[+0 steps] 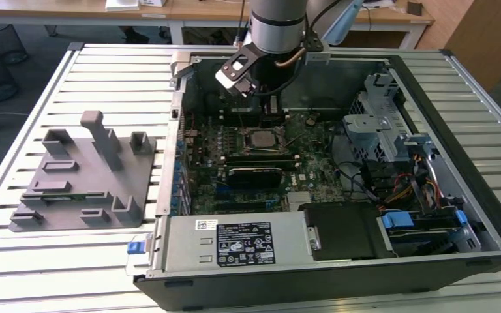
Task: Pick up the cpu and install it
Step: 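Close the cpu cover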
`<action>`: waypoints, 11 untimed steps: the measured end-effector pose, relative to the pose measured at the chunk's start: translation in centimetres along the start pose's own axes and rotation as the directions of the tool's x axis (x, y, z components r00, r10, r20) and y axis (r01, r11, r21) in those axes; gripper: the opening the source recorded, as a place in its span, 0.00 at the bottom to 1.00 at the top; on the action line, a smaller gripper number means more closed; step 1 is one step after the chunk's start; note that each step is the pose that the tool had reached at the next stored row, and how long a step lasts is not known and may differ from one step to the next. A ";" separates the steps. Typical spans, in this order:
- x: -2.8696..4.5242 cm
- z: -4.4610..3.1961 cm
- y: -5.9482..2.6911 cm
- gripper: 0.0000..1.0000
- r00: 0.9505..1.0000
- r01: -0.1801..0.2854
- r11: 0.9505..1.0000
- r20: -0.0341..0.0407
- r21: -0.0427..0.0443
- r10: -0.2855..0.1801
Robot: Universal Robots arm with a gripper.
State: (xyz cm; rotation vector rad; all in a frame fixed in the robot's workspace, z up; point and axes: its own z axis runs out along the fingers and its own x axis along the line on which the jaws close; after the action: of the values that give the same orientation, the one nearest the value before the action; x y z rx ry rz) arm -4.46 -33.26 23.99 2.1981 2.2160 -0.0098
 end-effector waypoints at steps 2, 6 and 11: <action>0.03 0.00 0.01 0.12 1.000 0.000 1.000 0.002 0.000 0.000; 0.02 -0.12 0.00 0.12 1.000 0.000 1.000 0.003 0.000 0.000; 0.02 -0.53 0.00 0.12 1.000 0.000 1.000 0.002 0.000 0.000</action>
State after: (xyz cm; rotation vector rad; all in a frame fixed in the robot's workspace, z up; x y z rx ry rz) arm -4.46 -33.24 24.51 2.1967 2.2149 -0.0124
